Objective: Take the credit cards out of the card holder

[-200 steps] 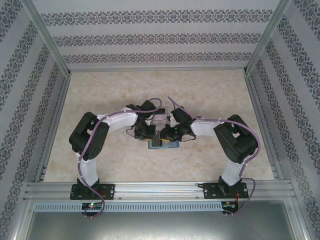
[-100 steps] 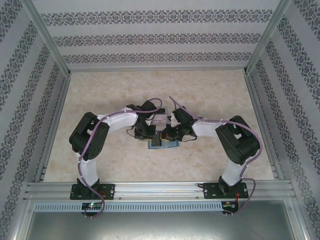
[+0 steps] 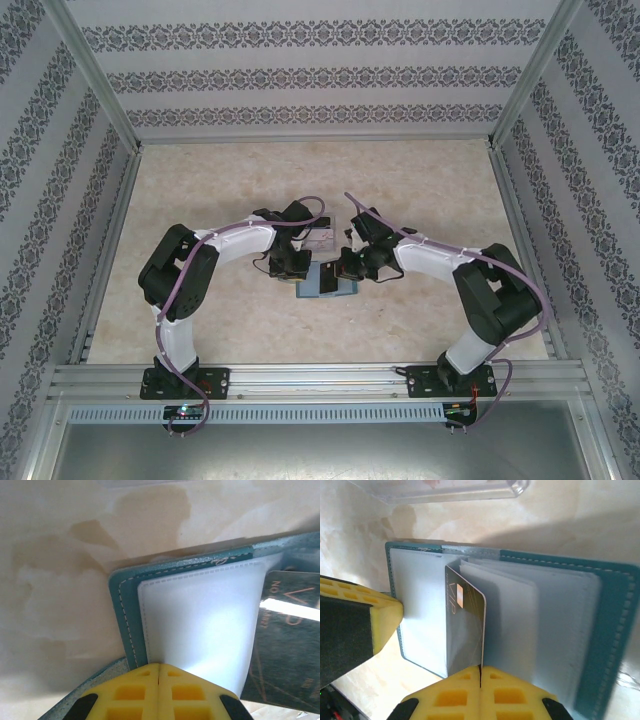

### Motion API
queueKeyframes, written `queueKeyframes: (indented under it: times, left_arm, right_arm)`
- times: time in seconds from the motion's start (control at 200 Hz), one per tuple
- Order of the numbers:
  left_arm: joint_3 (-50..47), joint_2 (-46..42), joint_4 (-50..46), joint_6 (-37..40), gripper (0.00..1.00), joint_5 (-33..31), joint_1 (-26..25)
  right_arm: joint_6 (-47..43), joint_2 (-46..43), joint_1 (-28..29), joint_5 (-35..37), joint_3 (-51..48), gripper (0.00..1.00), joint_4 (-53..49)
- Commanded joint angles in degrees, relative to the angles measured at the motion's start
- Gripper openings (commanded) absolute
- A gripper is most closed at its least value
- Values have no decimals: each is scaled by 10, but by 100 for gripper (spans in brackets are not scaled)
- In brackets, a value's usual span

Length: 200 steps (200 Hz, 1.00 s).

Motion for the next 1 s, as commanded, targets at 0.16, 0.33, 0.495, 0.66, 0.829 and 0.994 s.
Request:
queueKeyframes:
  times: [0.16, 0.33, 0.495, 0.66, 0.829, 0.994]
  left_arm:
    - [-35, 26, -75, -4, 0, -77, 1]
    - [-34, 24, -72, -5, 0, -76, 1]
    - [-34, 22, -71, -4, 0, -72, 0]
    - [-35, 22, -67, -3, 0, -70, 0]
    - [-34, 24, -65, -2, 0, -67, 0]
    - [-33, 26, -63, 0, 0, -65, 0]
  right_arm:
    - [-33, -20, 7, 57, 38, 0, -84]
    - [-27, -5, 22, 57, 57, 0, -82]
    - [-14, 11, 34, 45, 72, 3, -74]
    - [-5, 28, 44, 35, 81, 7, -69]
    - [4, 31, 50, 25, 81, 13, -61]
    - [7, 31, 54, 24, 79, 14, -60]
